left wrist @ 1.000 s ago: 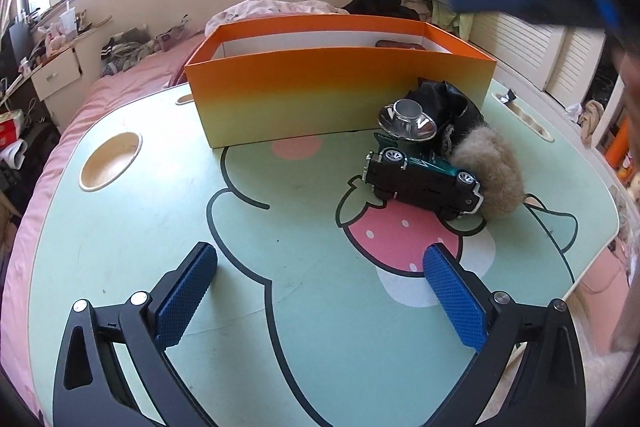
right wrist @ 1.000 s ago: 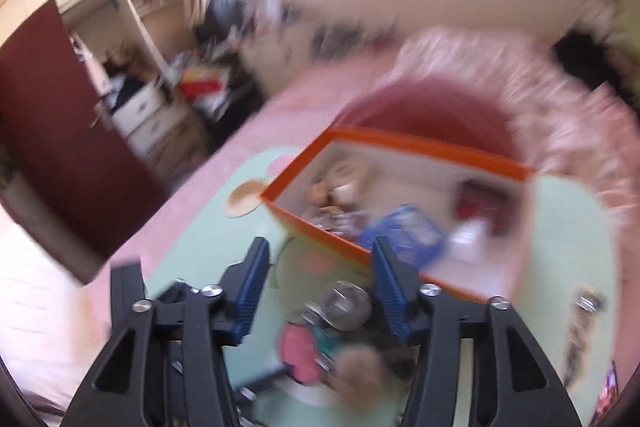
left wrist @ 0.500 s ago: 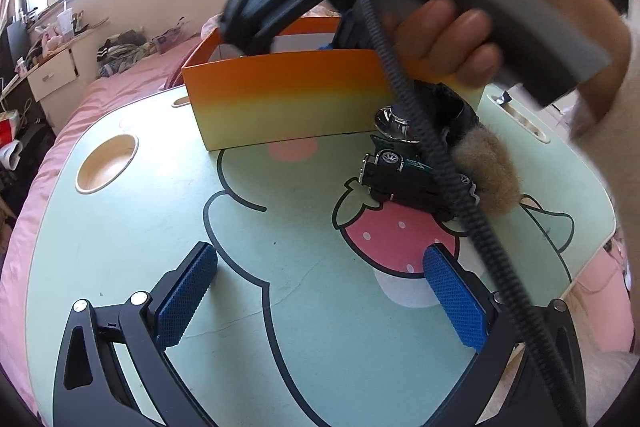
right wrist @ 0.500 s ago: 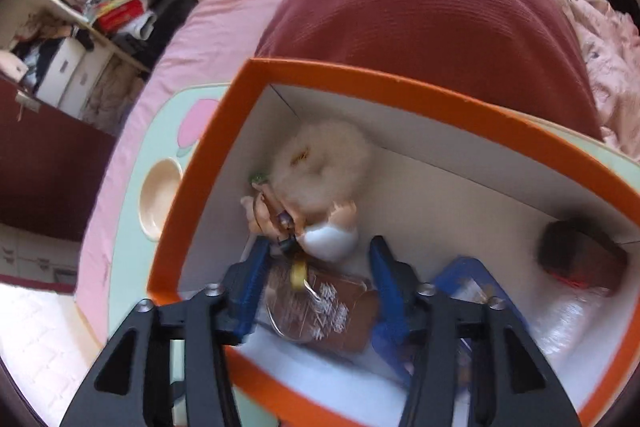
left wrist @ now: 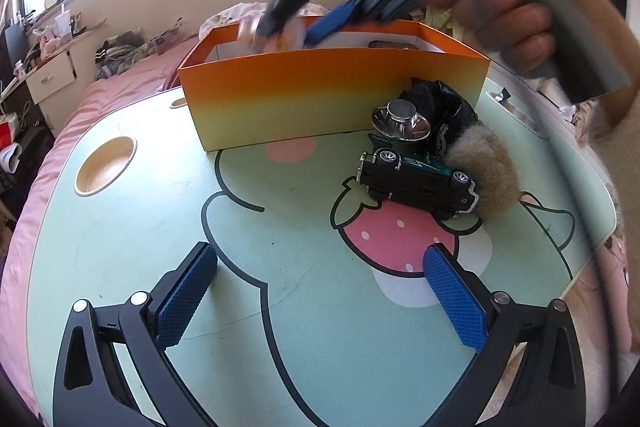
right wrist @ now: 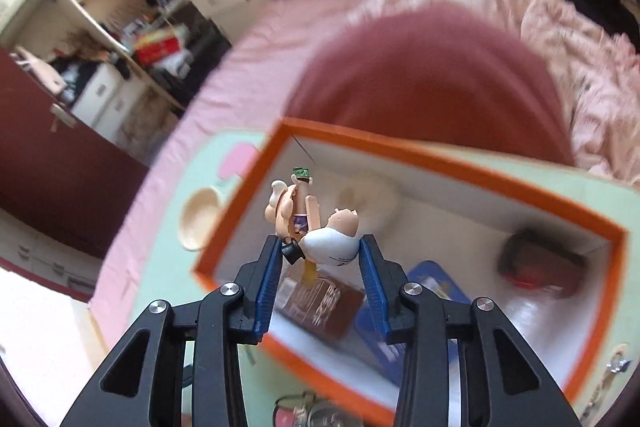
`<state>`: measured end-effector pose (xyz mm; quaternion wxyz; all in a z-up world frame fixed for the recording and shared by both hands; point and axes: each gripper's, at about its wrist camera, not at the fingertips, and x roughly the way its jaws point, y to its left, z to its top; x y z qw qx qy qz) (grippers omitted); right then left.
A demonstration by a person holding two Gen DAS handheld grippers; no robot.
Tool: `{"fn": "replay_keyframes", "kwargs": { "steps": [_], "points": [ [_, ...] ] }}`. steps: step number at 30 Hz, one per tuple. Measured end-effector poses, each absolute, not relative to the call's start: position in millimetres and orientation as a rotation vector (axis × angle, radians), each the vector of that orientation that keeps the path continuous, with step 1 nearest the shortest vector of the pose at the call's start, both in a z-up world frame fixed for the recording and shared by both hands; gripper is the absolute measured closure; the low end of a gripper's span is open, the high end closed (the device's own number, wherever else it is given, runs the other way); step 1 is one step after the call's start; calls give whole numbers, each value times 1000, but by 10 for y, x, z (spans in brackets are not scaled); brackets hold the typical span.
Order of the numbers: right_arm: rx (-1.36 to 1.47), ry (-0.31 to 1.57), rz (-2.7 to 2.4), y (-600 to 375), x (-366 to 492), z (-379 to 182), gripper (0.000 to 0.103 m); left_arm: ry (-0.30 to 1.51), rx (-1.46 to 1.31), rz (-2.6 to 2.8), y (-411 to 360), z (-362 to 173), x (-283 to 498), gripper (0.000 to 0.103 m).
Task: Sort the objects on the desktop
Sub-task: 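Grasp cartoon figurine in box with right tool, set on table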
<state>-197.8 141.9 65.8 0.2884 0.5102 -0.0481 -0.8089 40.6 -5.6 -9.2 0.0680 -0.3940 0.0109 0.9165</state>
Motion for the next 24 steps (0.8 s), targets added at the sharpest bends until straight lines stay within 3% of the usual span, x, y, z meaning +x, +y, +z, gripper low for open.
{"fn": "replay_keyframes", "kwargs": {
  "steps": [8,15,24],
  "points": [
    [1040,-149,-2293,2070,-1062,1237,65,32,-1187,2761,-61,-88,403,1],
    [1083,-219,-2329,2645,-511,677,65,35,-1188,2760,-83,-87,400,1],
    [1256,-152,-2349,2617,-478,89,64,36,-1188,2760,-85,-84,394,1]
  ]
}}
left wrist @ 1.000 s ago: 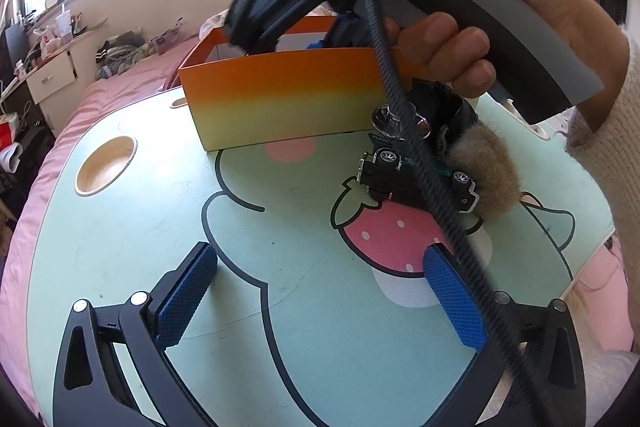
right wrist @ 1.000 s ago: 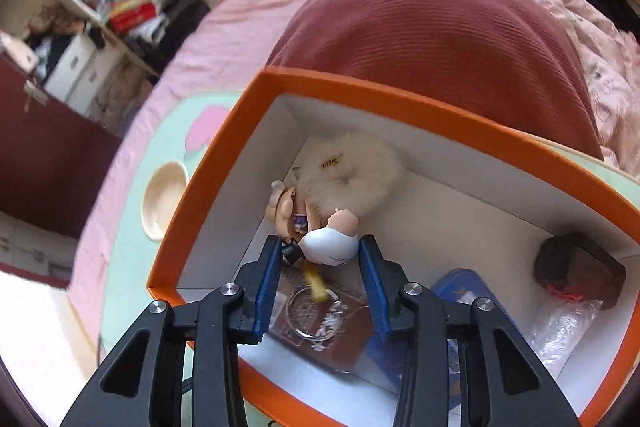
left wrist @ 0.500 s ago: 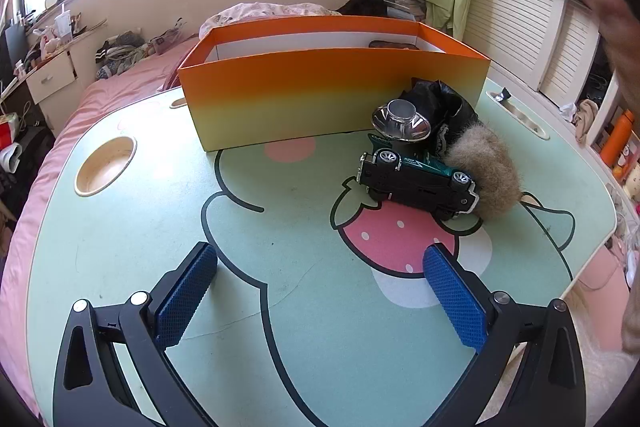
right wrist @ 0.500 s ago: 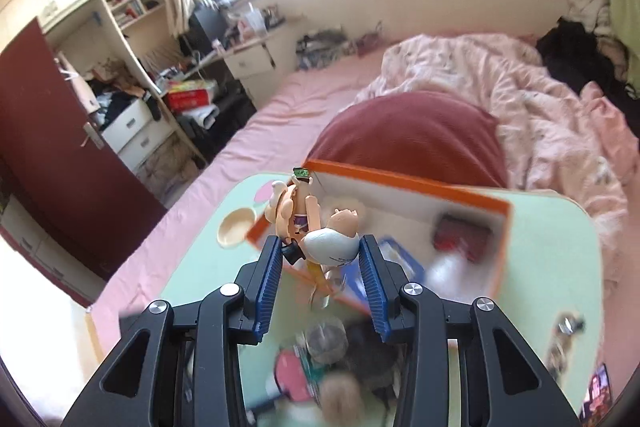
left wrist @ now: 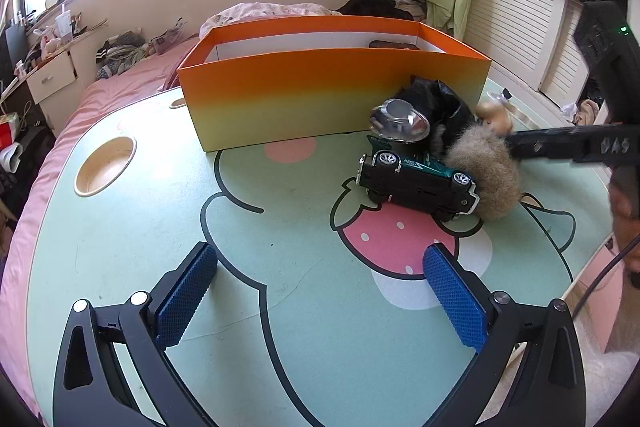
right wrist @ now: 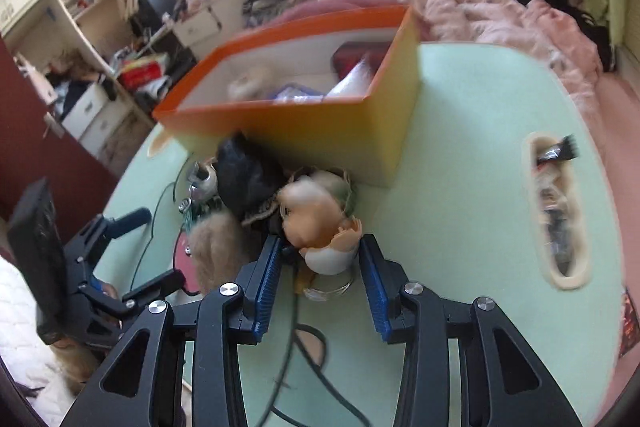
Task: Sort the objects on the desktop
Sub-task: 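Grasp cartoon figurine in box with right tool, set on table, then grasp white fluffy pompom in box with left tool, place on table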
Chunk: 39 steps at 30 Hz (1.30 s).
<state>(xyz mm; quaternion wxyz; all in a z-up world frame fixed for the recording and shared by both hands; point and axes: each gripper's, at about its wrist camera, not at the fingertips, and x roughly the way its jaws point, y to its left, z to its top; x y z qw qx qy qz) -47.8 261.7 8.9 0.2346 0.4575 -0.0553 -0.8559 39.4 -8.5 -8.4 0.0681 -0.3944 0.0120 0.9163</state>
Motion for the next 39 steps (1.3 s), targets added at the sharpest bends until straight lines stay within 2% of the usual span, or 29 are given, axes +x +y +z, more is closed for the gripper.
{"fn": "replay_keyframes", "kwargs": {
  "steps": [3,5,7,14,16,17,18,19,21,33,36,39],
  "points": [
    [1226,-88,-2347,2409,-506,88,64,35,-1189,2760,-74,-86,396,1],
    [1182,-45,-2385,2300,-518,79,60,36,-1189,2760,-73,-84,395,1],
    [1170,-27,-2404,2270,-534,77,42,35,-1189,2761,-67,-84,393,1],
    [1059,23,-2525,2387,-89,131,19,35,-1190,2761,-74,-81,388,1],
    [1026,30,-2553,2417,48,79,9,35,-1189,2761,-73,-81,388,1],
    [1027,30,-2560,2414,97,21,8,35,-1190,2761,-75,-80,387,1],
    [1015,58,-2575,2392,133,-48,6,36,-1190,2761,-78,-80,387,1],
    [979,117,-2613,2350,167,-76,0,41,-1189,2762,-78,-78,387,1],
    [916,200,-2689,2256,188,-151,0,44,-1191,2763,-64,-80,396,1],
    [910,176,-2689,2265,164,-178,0,35,-1187,2733,-79,-58,403,1],
    [909,163,-2686,2292,179,-193,0,-110,-1179,2667,-361,88,366,2],
    [908,164,-2688,2260,218,-169,0,-208,-1046,2775,-616,521,435,3]
  ]
}}
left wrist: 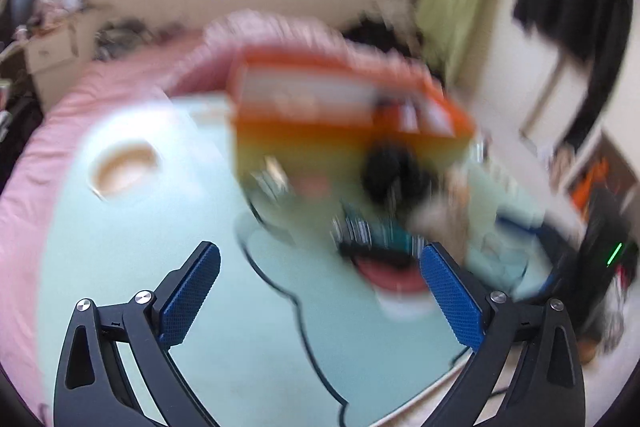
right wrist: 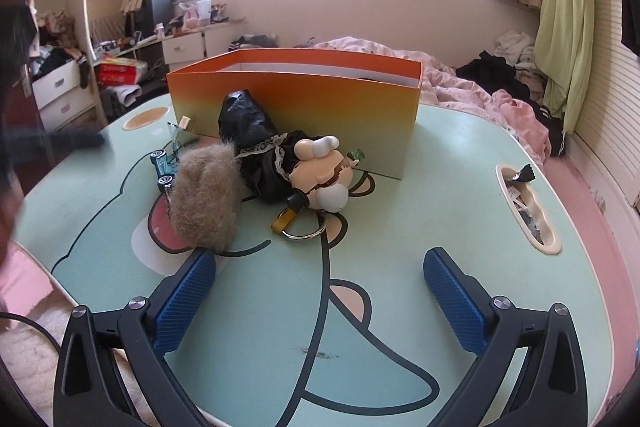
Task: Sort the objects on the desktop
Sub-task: 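Grasp white fluffy pompom in box with left tool, place on table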
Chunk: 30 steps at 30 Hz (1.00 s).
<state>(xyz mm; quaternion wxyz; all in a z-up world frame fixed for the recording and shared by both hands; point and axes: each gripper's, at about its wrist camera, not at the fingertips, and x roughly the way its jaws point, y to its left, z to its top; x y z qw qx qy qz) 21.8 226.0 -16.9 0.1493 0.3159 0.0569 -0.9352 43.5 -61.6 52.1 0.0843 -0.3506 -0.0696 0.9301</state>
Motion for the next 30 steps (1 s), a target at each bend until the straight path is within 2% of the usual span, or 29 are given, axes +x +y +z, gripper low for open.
{"fn": "replay_keyframes", "kwargs": {
  "steps": [4,5,6,10,12,14,18,20,21,22,26,30],
  "points": [
    [906,163,-2689,2274,229,-168,0,37,-798,2920,-505,1087,375,3],
    [906,163,-2688,2273,229,-168,0,84,-800,2896,-452,1154,268,8],
    [906,162,-2688,2273,230,-168,0,125,-845,2852,-367,1201,65,16],
    [904,164,-2688,2272,236,-165,0,201,-1178,2692,-118,994,-931,19],
    [903,163,-2688,2279,234,-165,0,176,-1398,2614,-94,741,-1368,31],
    [904,162,-2687,2269,239,-166,0,184,-1557,2571,-82,516,-1654,32],
    [900,162,-2687,2262,245,-156,0,330,-1719,2596,-39,160,-1918,32],
    [900,167,-2687,2254,241,-157,0,403,-1727,2588,12,93,-1908,43],
    [899,165,-2688,2255,242,-157,0,425,-1695,2587,30,104,-1871,61],
    [899,162,-2687,2256,240,-160,0,413,-1680,2553,50,115,-1847,69],
    [900,161,-2687,2250,223,-157,0,305,-1597,2511,-36,227,-1692,69],
    [899,159,-2686,2250,227,-160,0,85,-1372,2537,-185,631,-1361,69]
  ]
}}
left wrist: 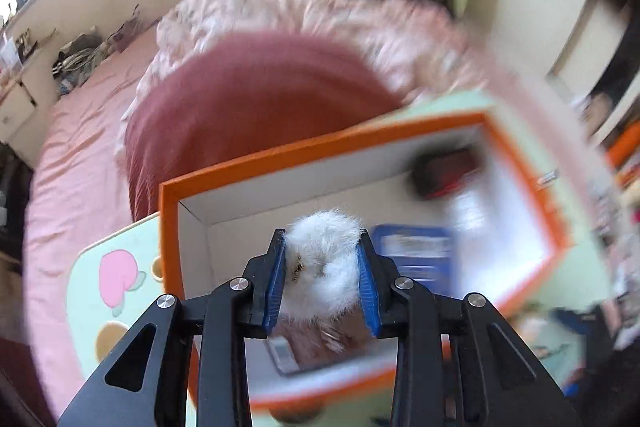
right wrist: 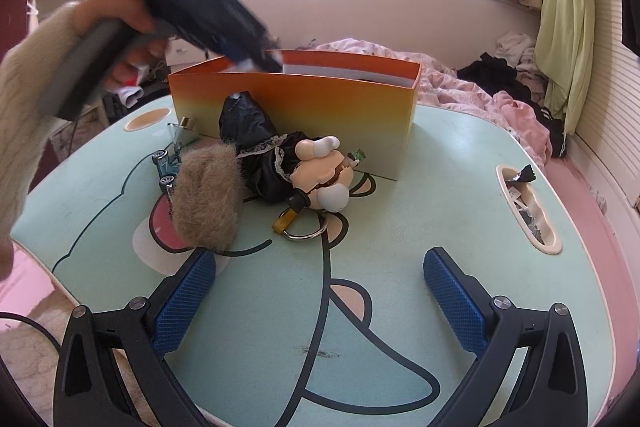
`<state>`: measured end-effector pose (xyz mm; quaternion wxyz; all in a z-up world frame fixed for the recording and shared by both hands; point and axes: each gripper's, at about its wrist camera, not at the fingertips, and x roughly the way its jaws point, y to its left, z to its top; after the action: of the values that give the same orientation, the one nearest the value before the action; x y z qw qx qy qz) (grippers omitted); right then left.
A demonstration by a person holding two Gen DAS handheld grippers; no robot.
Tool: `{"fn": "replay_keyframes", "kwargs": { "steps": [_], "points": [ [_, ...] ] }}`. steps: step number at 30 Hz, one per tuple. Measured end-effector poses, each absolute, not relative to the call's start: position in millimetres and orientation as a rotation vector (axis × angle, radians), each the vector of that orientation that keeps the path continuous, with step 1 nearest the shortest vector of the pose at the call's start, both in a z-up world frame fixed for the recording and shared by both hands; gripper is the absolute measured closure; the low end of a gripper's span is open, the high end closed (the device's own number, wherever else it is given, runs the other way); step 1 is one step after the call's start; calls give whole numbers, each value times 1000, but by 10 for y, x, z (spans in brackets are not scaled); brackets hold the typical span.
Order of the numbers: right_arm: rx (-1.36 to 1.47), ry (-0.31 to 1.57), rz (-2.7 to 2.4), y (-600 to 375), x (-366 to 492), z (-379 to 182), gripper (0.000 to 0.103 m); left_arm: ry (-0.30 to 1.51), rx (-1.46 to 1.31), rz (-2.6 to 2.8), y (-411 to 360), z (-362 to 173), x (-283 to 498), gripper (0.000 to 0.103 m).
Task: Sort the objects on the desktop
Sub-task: 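Grasp white fluffy pompom in box with left tool, place on table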
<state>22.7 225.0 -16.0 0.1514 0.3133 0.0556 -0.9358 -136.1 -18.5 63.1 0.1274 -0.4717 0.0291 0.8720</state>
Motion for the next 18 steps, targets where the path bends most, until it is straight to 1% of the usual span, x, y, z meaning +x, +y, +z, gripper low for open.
{"fn": "replay_keyframes", "kwargs": {
  "steps": [3,5,7,10,12,13,16,17,18],
  "points": [
    [899,160,-2687,2246,220,-163,0,-8,-1131,2538,-168,966,-887,69],
    [899,159,-2686,2253,224,-164,0,-62,-985,2493,-151,1070,-475,69],
    [899,160,-2686,2254,228,-166,0,-85,-942,2447,-112,1023,-261,69],
    [898,160,-2686,2257,228,-168,0,-41,-985,2422,29,797,-107,67],
    [898,160,-2686,2260,229,-169,0,-11,-1033,2439,82,624,-107,58],
    [897,160,-2686,2260,228,-170,0,-19,-1045,2459,66,558,-130,56],
    [897,159,-2686,2258,231,-172,0,-130,-1010,2526,-139,561,-78,46],
    [897,160,-2687,2243,239,-166,0,-163,-987,2552,-220,590,-29,39],
    [897,160,-2687,2245,239,-167,0,-192,-949,2589,-326,653,77,29]
  ]
}}
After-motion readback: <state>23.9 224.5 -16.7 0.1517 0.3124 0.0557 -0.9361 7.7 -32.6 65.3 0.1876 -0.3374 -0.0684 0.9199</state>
